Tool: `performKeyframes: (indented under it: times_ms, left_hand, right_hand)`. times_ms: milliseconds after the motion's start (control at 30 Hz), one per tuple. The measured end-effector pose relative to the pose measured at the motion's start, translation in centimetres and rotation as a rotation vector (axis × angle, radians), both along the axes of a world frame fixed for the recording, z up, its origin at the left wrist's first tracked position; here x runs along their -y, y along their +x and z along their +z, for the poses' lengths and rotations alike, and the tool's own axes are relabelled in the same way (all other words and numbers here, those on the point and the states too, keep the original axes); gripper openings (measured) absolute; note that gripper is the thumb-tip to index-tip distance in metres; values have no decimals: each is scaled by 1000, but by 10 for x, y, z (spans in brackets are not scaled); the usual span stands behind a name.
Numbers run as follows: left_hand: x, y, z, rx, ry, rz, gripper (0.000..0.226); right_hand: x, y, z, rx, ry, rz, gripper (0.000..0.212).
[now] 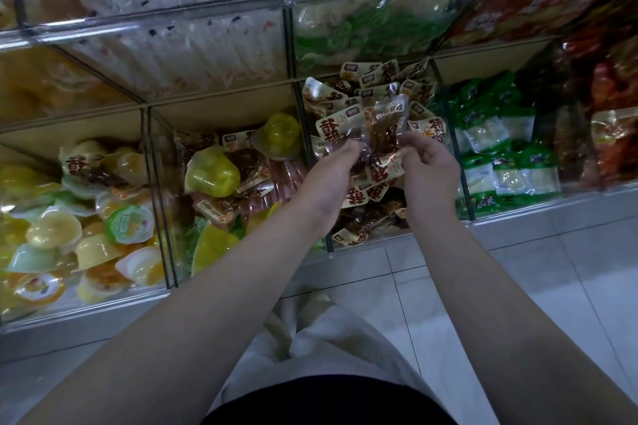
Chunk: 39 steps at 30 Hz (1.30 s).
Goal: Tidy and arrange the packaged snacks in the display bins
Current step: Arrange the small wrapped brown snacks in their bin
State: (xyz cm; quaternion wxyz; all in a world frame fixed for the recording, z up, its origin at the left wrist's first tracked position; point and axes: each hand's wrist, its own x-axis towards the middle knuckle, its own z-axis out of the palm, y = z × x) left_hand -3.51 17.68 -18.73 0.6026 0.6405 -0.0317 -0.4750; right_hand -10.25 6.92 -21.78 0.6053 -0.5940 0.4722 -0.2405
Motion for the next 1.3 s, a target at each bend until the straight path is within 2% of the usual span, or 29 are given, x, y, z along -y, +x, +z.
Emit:
performKeyframes:
  times_ms: [233,367,400,500,567,800,900,1000,1100,1300]
  left_hand:
    - [10,9,-16,32,67,44,56]
    - [18,13,-29,18,88,42,83]
    - [19,13,-27,16,88,42,82]
    - [20,13,-18,42,110,38,58]
    - [17,15,-23,74,121,-2,53]
    - [9,20,-14,100,137,-48,53]
    - [6,23,-15,161,173,-112,55]
    - [3,23,-15,204,197,-164,57]
    - [0,25,-16,217,194,-188,57]
    - [-5,30,-17,244,215,-234,56]
  right_hand:
    - [16,1,-23,-156,56,79,35]
    - [22,1,-30,-206,78,93,36]
    - [24,3,-30,-209,79,93,36]
    - [29,7,-31,-215,74,96,36]
    - [31,11,-32,-216,69,76,37]
    - [33,17,-28,-194,-2,-4,30]
    - [34,17,-23,-232,-117,-13,26]
    - [37,17,-21,-406,-220,65,26]
    - [37,19,-20,-615,-301,273,35]
    - [31,34,-19,-575,-204,286,49]
